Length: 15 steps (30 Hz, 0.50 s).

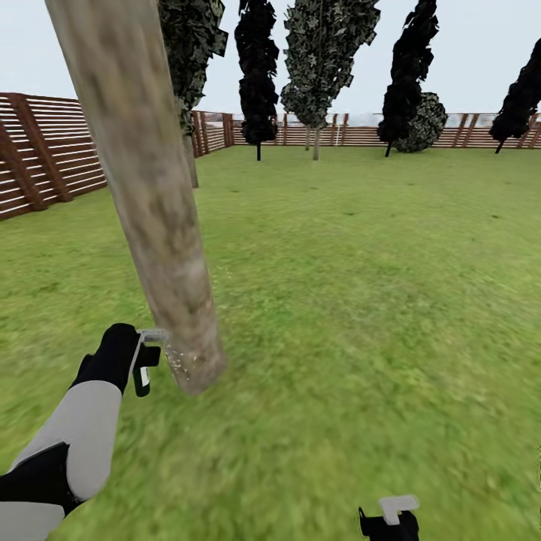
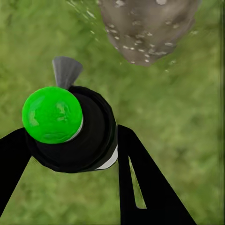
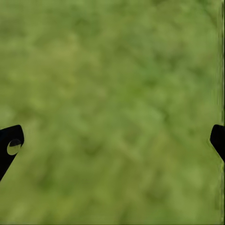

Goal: In the garden, pick up the pesticide atomizer on the floor and spray pesticide onto both trees until each tree trunk is fully covered.

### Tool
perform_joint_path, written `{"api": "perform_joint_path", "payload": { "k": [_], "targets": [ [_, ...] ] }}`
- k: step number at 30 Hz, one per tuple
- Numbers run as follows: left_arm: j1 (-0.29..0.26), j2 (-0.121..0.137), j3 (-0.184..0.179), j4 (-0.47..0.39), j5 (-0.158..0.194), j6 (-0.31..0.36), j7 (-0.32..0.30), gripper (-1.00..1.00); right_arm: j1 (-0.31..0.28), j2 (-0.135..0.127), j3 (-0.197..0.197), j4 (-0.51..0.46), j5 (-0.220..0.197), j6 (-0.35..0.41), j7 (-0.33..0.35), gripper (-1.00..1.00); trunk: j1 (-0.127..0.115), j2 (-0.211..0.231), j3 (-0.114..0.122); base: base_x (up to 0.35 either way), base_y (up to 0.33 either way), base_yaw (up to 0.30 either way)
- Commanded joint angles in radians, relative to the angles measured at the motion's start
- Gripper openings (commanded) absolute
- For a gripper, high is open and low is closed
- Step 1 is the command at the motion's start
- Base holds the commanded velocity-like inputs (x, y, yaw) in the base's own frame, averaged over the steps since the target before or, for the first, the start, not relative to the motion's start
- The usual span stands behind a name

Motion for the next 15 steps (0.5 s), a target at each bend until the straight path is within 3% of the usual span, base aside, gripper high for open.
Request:
{"api": "perform_joint_path", "payload": {
  "k": [1,15],
  "targets": [
    [0.000,-0.001,0.003,-0.003,-0.011,0.003,-0.010,-1.00,-0.001,0.000,0.008,0.001,0.001,-0.001,-0.007,1.00,0.000,0.000,-0.001,0.140,-0.241,0.003],
    [0.001,0.001,0.004,-0.004,-0.011,0.001,-0.010,-1.00,-0.001,0.002,0.008,0.001,0.001,-0.001,-0.007,1.00,0.000,0.000,-0.001,0.013,-0.273,0.000]
  ]
}}
